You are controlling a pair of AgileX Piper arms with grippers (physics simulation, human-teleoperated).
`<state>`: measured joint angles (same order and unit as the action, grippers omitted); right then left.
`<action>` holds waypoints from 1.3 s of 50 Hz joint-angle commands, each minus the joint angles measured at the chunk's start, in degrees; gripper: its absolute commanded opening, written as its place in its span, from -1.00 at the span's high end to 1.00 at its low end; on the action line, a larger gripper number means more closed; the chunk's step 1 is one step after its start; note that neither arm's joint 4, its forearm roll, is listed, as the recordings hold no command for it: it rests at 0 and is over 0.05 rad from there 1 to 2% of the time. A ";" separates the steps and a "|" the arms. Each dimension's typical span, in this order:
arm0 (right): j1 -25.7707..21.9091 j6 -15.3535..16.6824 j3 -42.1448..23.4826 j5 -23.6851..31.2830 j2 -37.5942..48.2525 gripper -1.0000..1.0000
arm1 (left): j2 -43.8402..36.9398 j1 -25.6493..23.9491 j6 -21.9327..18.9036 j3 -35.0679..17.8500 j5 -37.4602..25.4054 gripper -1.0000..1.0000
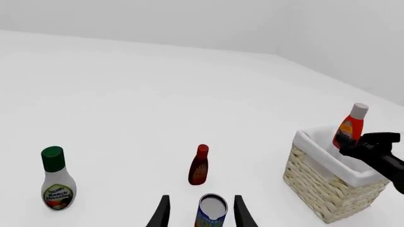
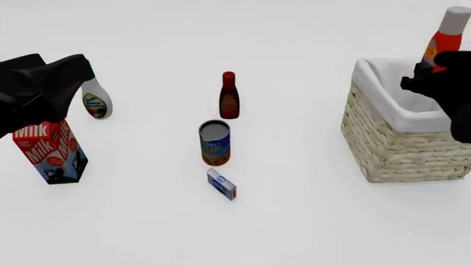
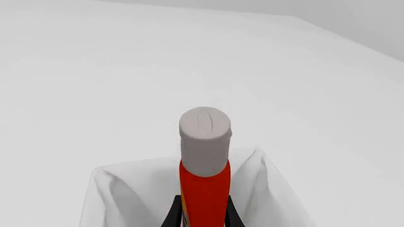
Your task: Pick the ketchup and place it in the basket.
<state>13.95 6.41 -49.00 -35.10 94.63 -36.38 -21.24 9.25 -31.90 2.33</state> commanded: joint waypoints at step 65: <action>-9.38 0.75 1.95 11.25 -26.77 -1.00 | 0.71 -0.18 0.78 0.21 0.36 -1.00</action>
<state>7.32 7.20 -48.23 -26.64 74.54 -35.95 -21.62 9.75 -32.12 2.48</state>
